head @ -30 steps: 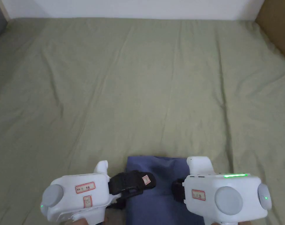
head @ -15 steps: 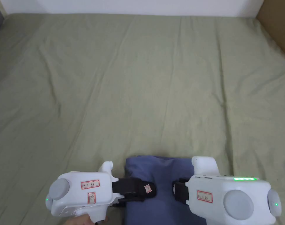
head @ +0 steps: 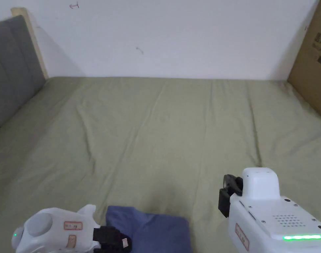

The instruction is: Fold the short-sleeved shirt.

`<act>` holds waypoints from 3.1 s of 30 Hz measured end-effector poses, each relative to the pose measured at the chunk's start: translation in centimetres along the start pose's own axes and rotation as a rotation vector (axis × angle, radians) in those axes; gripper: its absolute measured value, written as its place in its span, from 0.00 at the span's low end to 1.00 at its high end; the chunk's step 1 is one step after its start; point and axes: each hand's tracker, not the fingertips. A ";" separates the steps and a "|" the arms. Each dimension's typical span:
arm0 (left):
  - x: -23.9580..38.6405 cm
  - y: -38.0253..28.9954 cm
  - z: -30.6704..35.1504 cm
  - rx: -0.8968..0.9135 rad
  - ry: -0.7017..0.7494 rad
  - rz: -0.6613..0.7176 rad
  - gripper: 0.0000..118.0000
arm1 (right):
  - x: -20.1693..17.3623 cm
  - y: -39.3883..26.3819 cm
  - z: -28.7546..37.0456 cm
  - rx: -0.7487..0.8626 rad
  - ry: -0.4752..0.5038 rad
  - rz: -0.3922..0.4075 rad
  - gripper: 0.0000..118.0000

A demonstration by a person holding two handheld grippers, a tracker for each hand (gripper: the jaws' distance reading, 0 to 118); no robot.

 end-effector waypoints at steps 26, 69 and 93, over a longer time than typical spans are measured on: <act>-10.7 5.0 14.7 0.155 0.922 -0.151 0.93 | -5.6 1.6 -2.0 0.152 -0.064 0.087 0.01; 29.4 -11.7 13.3 1.124 0.586 -0.715 0.00 | 2.5 9.4 7.2 0.303 -0.099 0.040 0.01; 29.5 -13.1 14.0 1.120 0.502 -0.623 1.00 | 3.3 9.4 8.9 0.341 -0.111 0.003 0.77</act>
